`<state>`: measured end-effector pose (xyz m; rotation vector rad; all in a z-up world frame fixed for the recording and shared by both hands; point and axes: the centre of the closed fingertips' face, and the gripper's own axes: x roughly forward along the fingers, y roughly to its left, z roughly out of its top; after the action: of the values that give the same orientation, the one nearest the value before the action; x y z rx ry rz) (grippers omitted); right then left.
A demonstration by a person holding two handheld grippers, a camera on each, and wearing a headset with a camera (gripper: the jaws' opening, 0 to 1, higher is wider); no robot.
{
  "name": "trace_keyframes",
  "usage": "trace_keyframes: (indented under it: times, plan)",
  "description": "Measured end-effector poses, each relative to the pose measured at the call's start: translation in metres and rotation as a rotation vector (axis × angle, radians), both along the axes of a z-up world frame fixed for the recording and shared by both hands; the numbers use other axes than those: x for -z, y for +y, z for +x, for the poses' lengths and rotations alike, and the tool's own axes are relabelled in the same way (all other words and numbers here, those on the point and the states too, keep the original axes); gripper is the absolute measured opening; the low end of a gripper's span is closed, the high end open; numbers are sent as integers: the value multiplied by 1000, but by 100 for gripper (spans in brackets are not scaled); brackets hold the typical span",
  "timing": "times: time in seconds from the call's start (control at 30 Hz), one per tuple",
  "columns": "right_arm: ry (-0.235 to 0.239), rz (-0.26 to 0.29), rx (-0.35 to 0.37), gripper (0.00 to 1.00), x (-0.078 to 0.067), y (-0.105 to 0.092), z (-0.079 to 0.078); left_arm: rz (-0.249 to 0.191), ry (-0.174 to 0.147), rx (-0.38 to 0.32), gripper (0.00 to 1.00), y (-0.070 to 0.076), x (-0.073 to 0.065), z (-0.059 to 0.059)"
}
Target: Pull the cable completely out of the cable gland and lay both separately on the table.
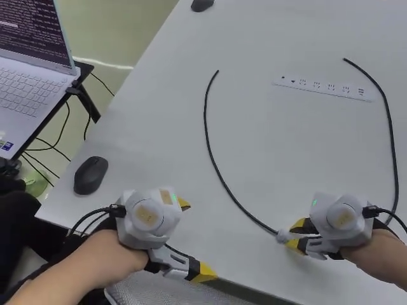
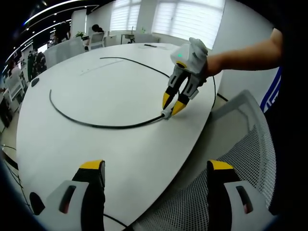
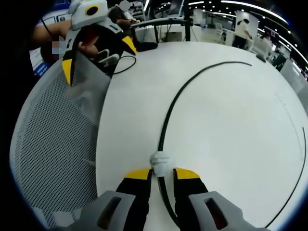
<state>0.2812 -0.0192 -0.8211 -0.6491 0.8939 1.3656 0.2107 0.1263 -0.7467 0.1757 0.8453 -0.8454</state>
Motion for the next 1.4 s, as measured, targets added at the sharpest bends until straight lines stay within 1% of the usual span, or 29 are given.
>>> trace_keyframes:
  times: [0.23,0.5,0.63,0.67,0.83,1.0,1.1,1.13,1.2,1.27,1.4]
  plan:
    - [21,1,-6,11,2,1,-3,1,6,-1,85,1,1,1]
    - [15,4,-14,8,2,3,-4,0,10,2,83,-2,-1,0]
    - [17,15,5,7,-3,2,-5,-14,3,-6,83,-6,-4,-2]
    - [26,19,8,7,-5,2,-6,-17,1,-8,83,-7,-4,-2]
    - [37,27,-9,6,-16,3,-15,-33,-11,-11,83,-17,-8,-3]
    - [36,35,-29,6,-33,5,-23,-53,-30,-8,82,-27,-15,-1]
    - [41,44,-44,6,-47,9,-29,-77,-46,-8,81,-34,-22,2]
    - [41,45,-47,6,-48,9,-30,-88,-53,-10,81,-37,-25,3]
    - [43,56,-64,6,-59,13,-36,-98,-62,-9,81,-42,-28,5]
    - [46,62,-75,6,-66,16,-39,-103,-74,-4,81,-47,-32,7]
    - [45,78,-103,6,-81,23,-45,-115,-79,5,80,-55,-35,9]
